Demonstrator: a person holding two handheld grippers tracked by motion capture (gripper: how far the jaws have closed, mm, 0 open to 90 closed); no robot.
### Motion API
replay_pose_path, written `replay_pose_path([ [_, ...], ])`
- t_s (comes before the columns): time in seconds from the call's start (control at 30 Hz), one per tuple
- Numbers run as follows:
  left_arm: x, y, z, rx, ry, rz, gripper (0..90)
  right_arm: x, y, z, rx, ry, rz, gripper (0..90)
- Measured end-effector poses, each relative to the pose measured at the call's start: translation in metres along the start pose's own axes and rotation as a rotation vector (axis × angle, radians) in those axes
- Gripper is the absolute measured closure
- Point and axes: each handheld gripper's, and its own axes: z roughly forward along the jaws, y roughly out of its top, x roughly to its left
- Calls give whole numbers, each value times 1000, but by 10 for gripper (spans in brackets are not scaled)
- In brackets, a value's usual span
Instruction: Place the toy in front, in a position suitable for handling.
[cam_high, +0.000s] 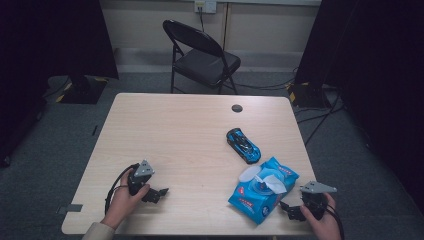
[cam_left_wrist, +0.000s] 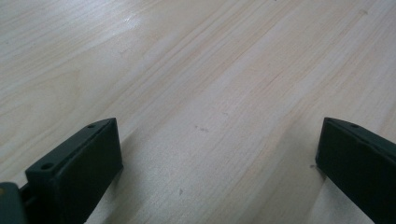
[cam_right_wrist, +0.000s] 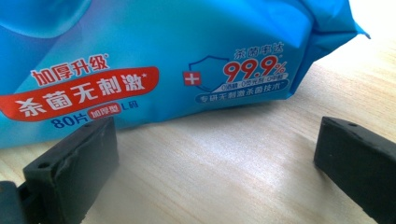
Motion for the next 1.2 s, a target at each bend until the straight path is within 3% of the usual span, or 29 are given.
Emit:
replay_pose_path([
  [0.57,-3,1,1,3,10,-5,0,0,0,-1,0,3,-1,0],
  [0.73,-13,8,5,31,-28,19,0,-1,-2,-2,-2,11,-2,0],
  [0.87,-17,14,5,22,-59,15,31,-1,-3,-3,-2,13,-6,0],
  [0.93,-19,17,4,16,-88,2,188,-1,-4,-5,3,20,-9,15],
  [1.03,-24,20,6,27,-113,-4,164,-2,-3,-9,-1,23,-9,145],
  [1.13,-30,23,6,30,-130,17,162,-3,-2,-12,-19,42,21,142],
  [1.2,-35,26,5,23,-150,28,162,-2,0,-12,-9,42,5,139],
])
